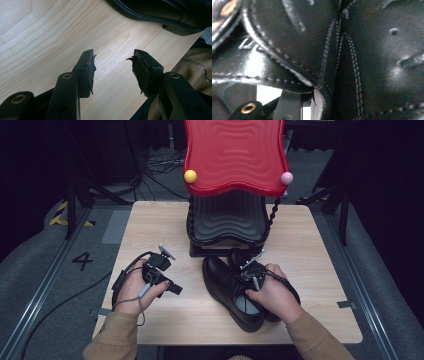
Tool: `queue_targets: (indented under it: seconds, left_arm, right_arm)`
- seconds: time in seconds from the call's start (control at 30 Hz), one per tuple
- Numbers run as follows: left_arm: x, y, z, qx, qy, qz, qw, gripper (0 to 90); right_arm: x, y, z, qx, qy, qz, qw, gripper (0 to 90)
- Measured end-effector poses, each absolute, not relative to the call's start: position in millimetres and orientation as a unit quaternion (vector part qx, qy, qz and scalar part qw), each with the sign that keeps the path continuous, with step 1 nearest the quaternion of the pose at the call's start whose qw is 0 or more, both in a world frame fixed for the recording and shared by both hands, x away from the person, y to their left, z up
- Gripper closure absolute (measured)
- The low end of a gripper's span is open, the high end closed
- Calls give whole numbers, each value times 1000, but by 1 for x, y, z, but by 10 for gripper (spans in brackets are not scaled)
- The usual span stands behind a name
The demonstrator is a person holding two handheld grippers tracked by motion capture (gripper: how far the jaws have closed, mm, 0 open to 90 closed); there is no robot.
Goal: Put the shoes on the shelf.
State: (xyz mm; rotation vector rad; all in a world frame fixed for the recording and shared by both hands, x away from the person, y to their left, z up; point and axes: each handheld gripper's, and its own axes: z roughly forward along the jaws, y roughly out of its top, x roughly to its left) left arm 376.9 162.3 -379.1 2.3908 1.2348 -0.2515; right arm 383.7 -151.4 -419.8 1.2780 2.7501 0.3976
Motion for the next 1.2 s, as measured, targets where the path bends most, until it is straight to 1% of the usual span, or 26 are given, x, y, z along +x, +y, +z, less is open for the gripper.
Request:
queue_targets:
  seconds: [0.1, 0.27, 0.37, 0.53, 0.9, 1.0, 1.17, 1.2]
  left_arm:
    - [379, 163, -381, 864, 445, -93, 217, 528]
    - [380, 163, -382, 863, 447, -94, 217, 528]
    - [380, 163, -382, 863, 446, -95, 218, 528]
    - [381, 168, -380, 860, 450, -95, 223, 529]
    - [379, 174, -377, 856, 452, -92, 232, 530]
    - [379, 177, -376, 854, 455, -90, 234, 530]
    - [378, 180, -374, 852, 458, -86, 239, 530]
    - [377, 180, -374, 852, 458, -87, 238, 530]
  right_arm:
    - [386, -152, -420, 414, 900, 130, 32, 672]
    - [386, -151, -419, 430, 894, 126, 31, 699]
    - [388, -154, -419, 438, 889, 134, 27, 750]
    - [393, -153, -416, 450, 885, 121, 14, 797]
    - [395, -154, -407, 437, 893, 102, 14, 821]
    - [389, -153, -398, 427, 899, 96, -5, 821]
    - [381, -152, -387, 416, 904, 97, -7, 820]
    - [380, -153, -378, 417, 904, 99, -15, 820]
